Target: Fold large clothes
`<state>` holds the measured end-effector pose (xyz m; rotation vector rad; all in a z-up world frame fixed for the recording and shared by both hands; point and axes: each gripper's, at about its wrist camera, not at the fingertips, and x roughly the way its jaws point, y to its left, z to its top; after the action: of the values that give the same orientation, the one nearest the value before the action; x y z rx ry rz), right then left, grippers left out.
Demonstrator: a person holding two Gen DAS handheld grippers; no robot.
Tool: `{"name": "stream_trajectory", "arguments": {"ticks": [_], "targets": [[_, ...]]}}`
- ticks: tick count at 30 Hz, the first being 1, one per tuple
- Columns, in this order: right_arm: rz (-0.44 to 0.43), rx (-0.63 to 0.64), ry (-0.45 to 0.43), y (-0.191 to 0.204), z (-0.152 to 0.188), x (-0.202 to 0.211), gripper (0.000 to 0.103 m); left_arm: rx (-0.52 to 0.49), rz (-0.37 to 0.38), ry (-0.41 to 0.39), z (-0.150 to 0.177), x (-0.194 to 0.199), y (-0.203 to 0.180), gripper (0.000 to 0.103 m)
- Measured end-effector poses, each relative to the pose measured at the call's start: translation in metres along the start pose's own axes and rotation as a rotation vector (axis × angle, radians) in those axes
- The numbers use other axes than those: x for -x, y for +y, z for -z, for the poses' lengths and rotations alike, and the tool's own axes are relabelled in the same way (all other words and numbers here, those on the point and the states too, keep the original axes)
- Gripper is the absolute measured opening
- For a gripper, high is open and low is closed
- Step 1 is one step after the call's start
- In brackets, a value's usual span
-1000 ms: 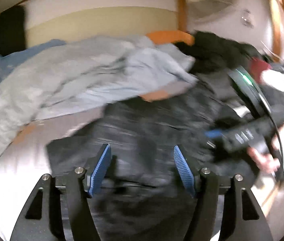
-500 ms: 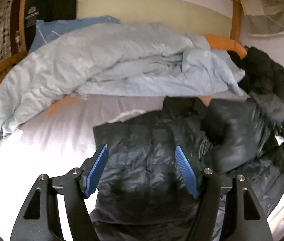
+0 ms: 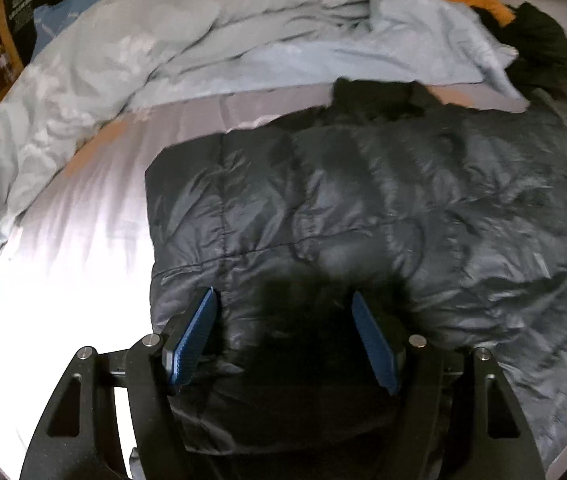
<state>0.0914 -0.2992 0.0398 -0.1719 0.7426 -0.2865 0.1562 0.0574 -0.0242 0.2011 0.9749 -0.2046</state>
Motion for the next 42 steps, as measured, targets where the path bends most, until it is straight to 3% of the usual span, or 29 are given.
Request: {"name": "stream_trajectory", "arguments": {"ticks": [1, 2, 4, 6, 8, 10, 13, 15, 17, 19, 23, 26, 29, 32, 35, 42], "targets": [[-0.033, 0.010, -0.029, 0.004, 0.000, 0.010, 0.074, 0.014, -0.006, 0.012, -0.001, -0.004, 0.003, 0.069], [-0.057, 0.020, -0.061, 0.008, 0.000, 0.020, 0.082, 0.033, -0.008, 0.023, -0.002, -0.008, 0.006, 0.068], [-0.112, 0.049, -0.080, 0.017, -0.001, 0.029, 0.082, 0.076, -0.007, 0.027, -0.004, -0.013, 0.013, 0.064], [-0.216, 0.098, -0.021, 0.029, -0.001, 0.027, 0.073, 0.099, -0.002, 0.029, -0.006, -0.016, 0.018, 0.062], [-0.318, 0.145, 0.109, 0.043, 0.007, 0.008, 0.064, 0.111, -0.016, 0.028, -0.007, -0.017, 0.021, 0.060], [-0.282, 0.165, 0.246, 0.053, 0.016, -0.020, 0.044, 0.123, -0.048, 0.034, -0.006, -0.018, 0.023, 0.060], [-0.237, 0.134, 0.307, 0.047, 0.023, -0.048, 0.035, 0.076, -0.093, -0.015, -0.004, -0.003, 0.016, 0.057], [-0.228, 0.096, 0.290, 0.038, 0.020, -0.057, 0.031, 0.028, -0.022, -0.046, -0.003, 0.014, 0.009, 0.057], [-0.185, 0.071, 0.242, 0.030, 0.013, -0.063, 0.024, 0.014, 0.118, -0.032, -0.003, 0.024, 0.007, 0.059], [-0.164, 0.041, 0.204, 0.023, 0.007, -0.067, 0.021, 0.016, 0.176, -0.017, -0.001, 0.028, 0.006, 0.059], [-0.192, -0.017, 0.199, 0.013, 0.005, -0.073, 0.016, -0.058, 0.185, 0.073, 0.006, 0.015, -0.003, 0.059], [-0.191, 0.002, 0.191, 0.014, 0.002, -0.063, 0.016, -0.059, 0.069, 0.129, 0.010, -0.007, -0.005, 0.059], [-0.247, -0.004, 0.166, 0.015, 0.002, -0.041, 0.016, 0.048, 0.033, 0.118, 0.004, -0.019, 0.007, 0.044], [-0.301, 0.006, 0.130, 0.018, 0.000, -0.019, 0.025, 0.118, 0.030, 0.096, -0.001, -0.023, 0.018, 0.041], [-0.309, 0.056, 0.088, 0.026, 0.003, -0.001, 0.052, 0.109, 0.019, 0.056, -0.001, -0.016, 0.016, 0.041], [-0.306, 0.073, 0.060, 0.039, 0.016, 0.025, 0.054, 0.037, 0.034, -0.148, 0.006, 0.045, 0.005, 0.042]]}}
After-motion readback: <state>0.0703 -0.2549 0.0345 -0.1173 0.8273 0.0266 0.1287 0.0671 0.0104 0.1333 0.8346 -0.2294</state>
